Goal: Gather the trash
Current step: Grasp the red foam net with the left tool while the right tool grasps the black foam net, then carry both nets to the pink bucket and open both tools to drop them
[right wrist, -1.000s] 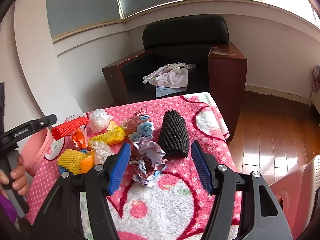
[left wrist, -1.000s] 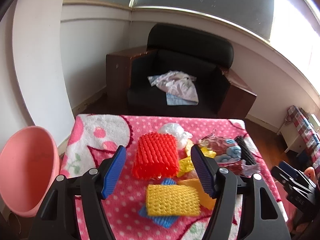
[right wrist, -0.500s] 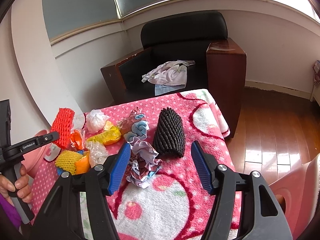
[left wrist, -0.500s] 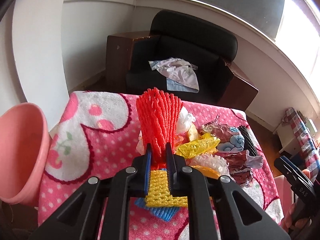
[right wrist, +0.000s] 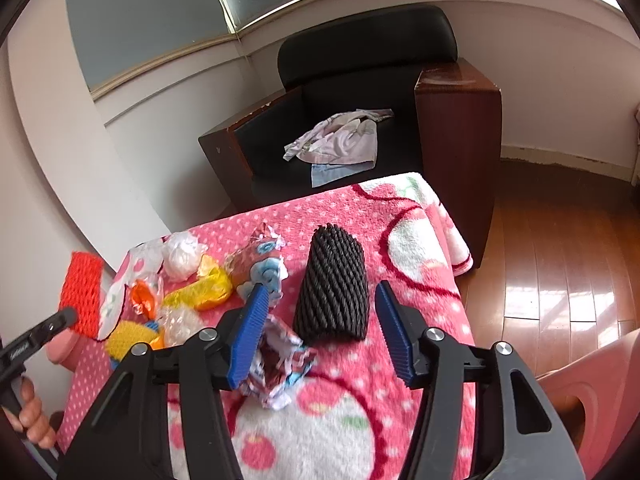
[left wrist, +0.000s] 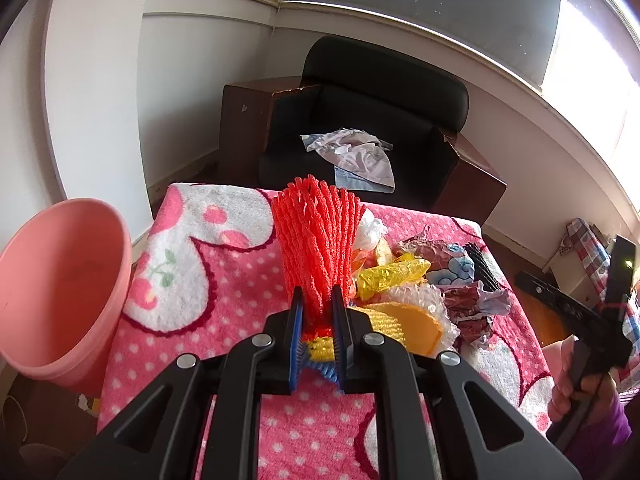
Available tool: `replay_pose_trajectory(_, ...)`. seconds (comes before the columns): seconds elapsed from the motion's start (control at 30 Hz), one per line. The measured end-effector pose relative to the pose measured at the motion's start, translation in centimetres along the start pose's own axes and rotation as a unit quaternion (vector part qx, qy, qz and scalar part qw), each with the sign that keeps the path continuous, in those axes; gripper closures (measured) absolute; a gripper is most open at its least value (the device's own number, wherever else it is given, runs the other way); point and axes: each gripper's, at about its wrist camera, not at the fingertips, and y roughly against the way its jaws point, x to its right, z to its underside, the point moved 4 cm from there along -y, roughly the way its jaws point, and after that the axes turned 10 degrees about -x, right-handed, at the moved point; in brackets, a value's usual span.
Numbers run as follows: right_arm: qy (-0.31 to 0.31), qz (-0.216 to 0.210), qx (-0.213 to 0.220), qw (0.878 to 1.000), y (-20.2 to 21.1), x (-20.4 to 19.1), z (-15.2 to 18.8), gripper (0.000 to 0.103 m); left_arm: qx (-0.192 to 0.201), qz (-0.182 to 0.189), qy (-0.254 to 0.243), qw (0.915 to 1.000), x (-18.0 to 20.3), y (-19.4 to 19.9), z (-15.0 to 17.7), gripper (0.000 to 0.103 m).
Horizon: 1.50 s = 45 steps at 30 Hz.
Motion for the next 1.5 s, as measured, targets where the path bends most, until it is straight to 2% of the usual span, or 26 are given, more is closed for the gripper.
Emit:
replay_pose_trajectory(0.07,-0.001,0.002,-0.012,1.0,-0.9,0.1,-0.1,0.05,0.0,0.0,0.003,1.0,-0.2,0.1,0.1,0.091)
replay_pose_trajectory(0.17,-0.007,0.0,-0.042,0.999,-2.5,0.3,0.2,0.061,0.0,-0.001,0.005,1.0,-0.3,0.3,0.3,0.091)
replay_pose_trajectory(0.23,-0.017,-0.002,-0.059,0.998,-3.1,0.6,0.6,0.075,0.0,0.0,0.006,1.0,-0.3,0.4,0.5,0.091)
replay_pose_trajectory(0.33,-0.031,-0.009,-0.063,0.997,-3.2,1.1,1.0,0.087,0.002,0.002,0.008,1.0,-0.4,0.6,0.6,0.091)
replay_pose_trajectory(0.4,-0.033,-0.011,-0.06,0.998,-2.7,1.3,1.1,0.091,0.004,0.003,0.008,1.0,-0.5,0.7,0.6,0.091)
replay_pose_trajectory(0.6,-0.034,-0.015,-0.035,0.999,-0.4,0.9,1.1,0.092,0.013,0.007,0.01,0.9998,-0.6,1.2,0.6,0.091)
replay_pose_trajectory(0.83,-0.006,-0.035,-0.003,0.999,2.6,-1.9,0.2,0.092,0.029,0.003,0.015,0.9995,-1.3,2.4,0.8,0.091)
replay_pose_trajectory(1.17,0.057,-0.086,-0.001,0.995,3.4,-9.1,-0.2,0.092,0.054,-0.008,0.045,0.9975,-4.0,4.7,1.3,0.091)
replay_pose_trajectory(1.5,0.137,-0.145,-0.026,0.98,1.6,-18.9,0.3,0.092,0.081,-0.043,0.085,0.9921,-9.2,7.4,2.2,0.091)
